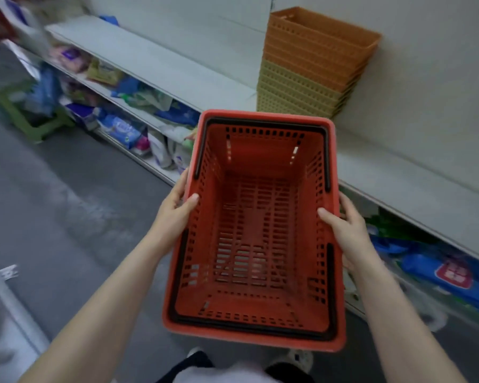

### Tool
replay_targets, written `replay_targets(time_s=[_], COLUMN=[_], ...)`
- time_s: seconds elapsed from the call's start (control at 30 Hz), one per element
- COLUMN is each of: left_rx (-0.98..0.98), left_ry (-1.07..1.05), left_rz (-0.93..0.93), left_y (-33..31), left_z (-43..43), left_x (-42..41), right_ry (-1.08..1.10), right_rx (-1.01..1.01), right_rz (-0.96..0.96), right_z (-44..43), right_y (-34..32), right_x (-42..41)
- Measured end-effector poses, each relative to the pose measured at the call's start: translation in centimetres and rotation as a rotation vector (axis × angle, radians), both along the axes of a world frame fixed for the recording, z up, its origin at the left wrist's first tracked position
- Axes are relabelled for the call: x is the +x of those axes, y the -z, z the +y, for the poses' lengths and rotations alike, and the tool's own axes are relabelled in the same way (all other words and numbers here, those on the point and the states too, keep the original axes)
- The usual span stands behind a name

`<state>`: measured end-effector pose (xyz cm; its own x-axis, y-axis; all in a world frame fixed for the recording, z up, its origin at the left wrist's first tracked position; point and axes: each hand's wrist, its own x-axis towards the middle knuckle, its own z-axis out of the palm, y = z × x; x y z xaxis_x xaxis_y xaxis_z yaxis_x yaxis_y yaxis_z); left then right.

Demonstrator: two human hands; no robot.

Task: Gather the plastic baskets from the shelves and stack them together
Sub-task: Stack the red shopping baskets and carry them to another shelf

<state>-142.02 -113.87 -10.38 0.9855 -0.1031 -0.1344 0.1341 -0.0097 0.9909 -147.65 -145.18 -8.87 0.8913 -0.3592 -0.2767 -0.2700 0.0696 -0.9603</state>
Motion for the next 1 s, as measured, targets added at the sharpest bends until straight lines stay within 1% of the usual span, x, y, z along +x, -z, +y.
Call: replay_targets(time_s=[0.1, 0.2, 0.33, 0.4, 0.53, 0.63, 0.7, 0.87, 1.0], left_rx=[0.015, 0.03, 0.023, 0.027, 0.04, 0.054, 0.072, 0.115, 0.11], left_ry=[-0.075, -0.139, -0.235, -0.278, -0.372, -0.425, -0.455, -0.507, -0.513], left_rz=[0.038, 0.062, 0.072, 0.067, 0.047, 0.023, -0.01, -0.036, -0.057], left_y=[0.8, 1.0, 0.5, 0.5, -0.4, -1.9, -2.9, -4.7, -5.0], left_z=[6.8, 12.3, 17.2, 19.4, 23.7, 26.7, 28.8, 34.0, 39.3], left_x=[1.0, 2.5, 5.6, 8.0, 13.8, 18.8, 22.1, 30.6, 38.6], right_ry=[-0.079, -0.143, -0.238, -0.296, -0.391, -0.457, -0.484, -0.58, -0.591], right_rx=[0.045, 0.021, -0.031, -0.024, -0.021, -0.042, -0.021, -0.01, 0.005], right_rz=[0.045, 0.085, 0.082, 0.073, 0.038, 0.014, 0.004, -0.034, -0.059], right_z=[6.4, 11.7, 17.2, 19.8, 24.4, 27.8, 30.1, 36.0, 41.0], right_y=[1.0, 1.5, 1.6, 1.4, 1.3, 0.2, -0.6, -2.9, -4.3], right_x=[3.4, 7.4, 13.7, 17.4, 26.1, 32.8, 37.3, 47.6, 55.6])
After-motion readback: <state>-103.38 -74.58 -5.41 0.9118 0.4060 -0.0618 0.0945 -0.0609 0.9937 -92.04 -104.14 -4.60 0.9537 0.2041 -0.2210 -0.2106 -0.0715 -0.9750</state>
